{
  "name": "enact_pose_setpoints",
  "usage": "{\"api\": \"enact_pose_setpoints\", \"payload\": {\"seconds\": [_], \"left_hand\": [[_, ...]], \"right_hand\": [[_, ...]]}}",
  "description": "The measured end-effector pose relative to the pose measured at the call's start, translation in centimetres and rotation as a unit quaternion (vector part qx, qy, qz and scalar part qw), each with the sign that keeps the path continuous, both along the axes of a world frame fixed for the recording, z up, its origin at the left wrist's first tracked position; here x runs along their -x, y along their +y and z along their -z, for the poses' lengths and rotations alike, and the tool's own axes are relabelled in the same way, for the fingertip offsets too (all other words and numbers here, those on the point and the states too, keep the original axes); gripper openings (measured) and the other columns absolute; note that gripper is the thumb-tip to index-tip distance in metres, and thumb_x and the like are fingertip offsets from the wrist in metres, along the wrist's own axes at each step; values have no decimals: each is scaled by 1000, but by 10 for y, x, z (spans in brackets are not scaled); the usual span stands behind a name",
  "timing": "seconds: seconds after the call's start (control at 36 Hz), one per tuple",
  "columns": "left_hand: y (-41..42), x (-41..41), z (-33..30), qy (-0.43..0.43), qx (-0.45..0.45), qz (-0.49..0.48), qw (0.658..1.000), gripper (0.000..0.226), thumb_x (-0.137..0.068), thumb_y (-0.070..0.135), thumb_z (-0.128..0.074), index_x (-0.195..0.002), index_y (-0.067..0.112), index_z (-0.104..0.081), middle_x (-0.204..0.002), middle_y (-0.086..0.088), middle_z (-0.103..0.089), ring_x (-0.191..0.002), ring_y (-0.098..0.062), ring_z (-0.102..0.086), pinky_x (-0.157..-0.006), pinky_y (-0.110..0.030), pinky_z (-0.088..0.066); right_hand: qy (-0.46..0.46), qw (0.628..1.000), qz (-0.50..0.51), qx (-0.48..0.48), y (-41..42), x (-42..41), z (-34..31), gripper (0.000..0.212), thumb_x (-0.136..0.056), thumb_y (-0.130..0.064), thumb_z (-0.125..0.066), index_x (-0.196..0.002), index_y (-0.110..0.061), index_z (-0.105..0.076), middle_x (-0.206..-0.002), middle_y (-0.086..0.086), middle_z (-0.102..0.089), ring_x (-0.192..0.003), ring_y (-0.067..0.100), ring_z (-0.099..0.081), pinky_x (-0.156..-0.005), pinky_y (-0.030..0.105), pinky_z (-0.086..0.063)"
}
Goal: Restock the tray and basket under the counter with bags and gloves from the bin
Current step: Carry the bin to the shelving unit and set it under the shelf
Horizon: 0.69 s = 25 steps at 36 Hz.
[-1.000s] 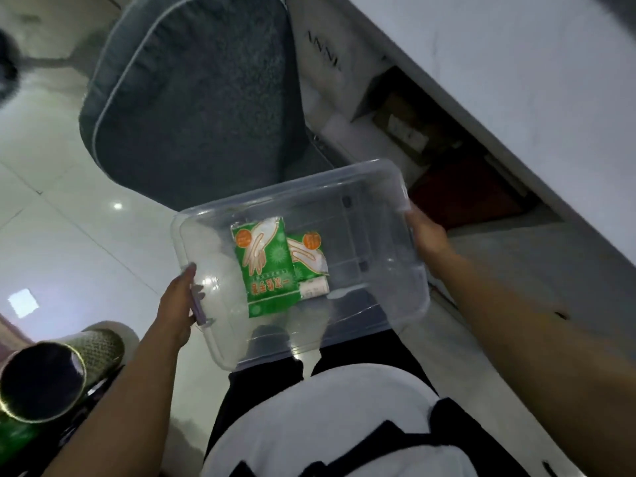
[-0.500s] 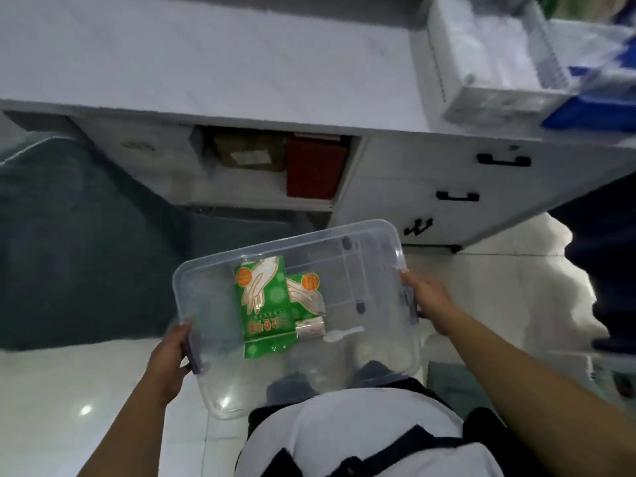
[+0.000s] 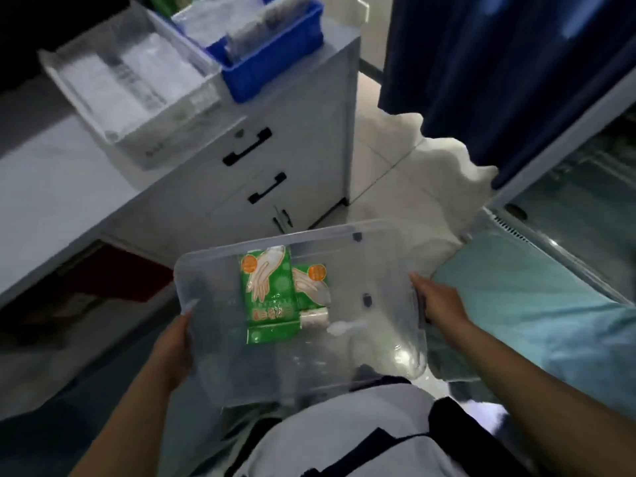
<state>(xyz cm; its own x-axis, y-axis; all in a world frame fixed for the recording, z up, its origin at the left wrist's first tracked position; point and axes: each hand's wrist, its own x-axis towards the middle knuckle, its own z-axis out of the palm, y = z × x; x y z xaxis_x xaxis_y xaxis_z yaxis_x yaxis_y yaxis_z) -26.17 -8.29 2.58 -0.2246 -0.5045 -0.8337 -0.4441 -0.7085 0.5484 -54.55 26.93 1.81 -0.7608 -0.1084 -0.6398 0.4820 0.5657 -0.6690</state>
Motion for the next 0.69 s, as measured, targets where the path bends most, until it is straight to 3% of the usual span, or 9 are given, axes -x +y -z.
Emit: {"api": "enact_pose_setpoints", "payload": {"seconds": [0.14,0.19,0.25,0.31,0.36,0.47,0.58,0.64,0.69], "left_hand": [[7,126,-11,-2,42,100,994,36,-97,43,-56,-116,13,-64,-107,-13,-68,-95,-34,-64,-88,-48,-55],[5,170,-13,-52,84,171,980,40,-97,44,-55,-116,9,-61,-90,-12,-60,-72,-31,-57,-60,-33,-56],[4,215,-12,-87,114,234,962,56,-94,46,-58,-125,-1,-57,-88,-15,-56,-68,-29,-50,-58,-30,-48],[8,264,-13,-89,131,295,942,56,-95,47,-57,-132,6,-57,-95,-15,-61,-76,-28,-56,-67,-32,-49],[13,318,-15,-68,146,336,928,46,-97,41,-56,-127,6,-60,-75,-8,-60,-63,-21,-55,-53,-25,-50],[22,425,-20,-36,160,394,904,28,-92,38,-64,-97,11,-70,-74,-3,-62,-57,-15,-55,-52,-24,-44],[31,532,-37,-14,188,449,873,39,-87,43,-67,-63,16,-55,-53,-3,-50,-40,-14,-43,-48,-20,-32],[32,588,-48,12,197,480,855,37,-90,38,-64,-63,16,-52,-54,-5,-46,-35,-12,-40,-36,-13,-29],[30,644,-64,38,208,500,840,25,-91,35,-63,-79,13,-61,-75,-8,-54,-53,-17,-49,-42,-13,-39]], "right_hand": [[-25,988,150,24,52,26,-7,42,-82,-61,-61,-67,-24,-74,-64,-10,-72,-58,7,-66,-54,24,-48],[-32,976,215,29,71,31,-8,45,-82,-60,-61,-61,-21,-67,-59,-8,-68,-50,9,-62,-48,23,-44],[-35,959,280,30,86,34,-6,49,-83,-58,-62,-54,-20,-56,-55,-1,-60,-43,12,-54,-43,24,-41],[-40,940,338,25,95,39,-3,47,-85,-56,-62,-59,-18,-58,-63,2,-61,-51,17,-55,-47,27,-40],[-51,921,387,22,100,45,-3,43,-86,-57,-61,-72,-16,-65,-78,4,-65,-65,21,-60,-53,30,-44],[-86,874,476,32,97,66,-2,47,-78,-62,-66,-85,-15,-67,-95,11,-70,-87,32,-66,-83,46,-55],[-100,831,542,71,82,104,-12,44,-75,-59,-69,-82,-16,-64,-89,11,-66,-77,30,-61,-83,49,-52],[-106,806,573,104,67,133,-22,39,-80,-53,-68,-81,-15,-60,-80,8,-58,-66,26,-53,-78,47,-48],[-117,779,599,143,46,168,-35,33,-84,-47,-65,-89,-16,-57,-77,7,-50,-63,22,-47,-87,49,-47]]}}
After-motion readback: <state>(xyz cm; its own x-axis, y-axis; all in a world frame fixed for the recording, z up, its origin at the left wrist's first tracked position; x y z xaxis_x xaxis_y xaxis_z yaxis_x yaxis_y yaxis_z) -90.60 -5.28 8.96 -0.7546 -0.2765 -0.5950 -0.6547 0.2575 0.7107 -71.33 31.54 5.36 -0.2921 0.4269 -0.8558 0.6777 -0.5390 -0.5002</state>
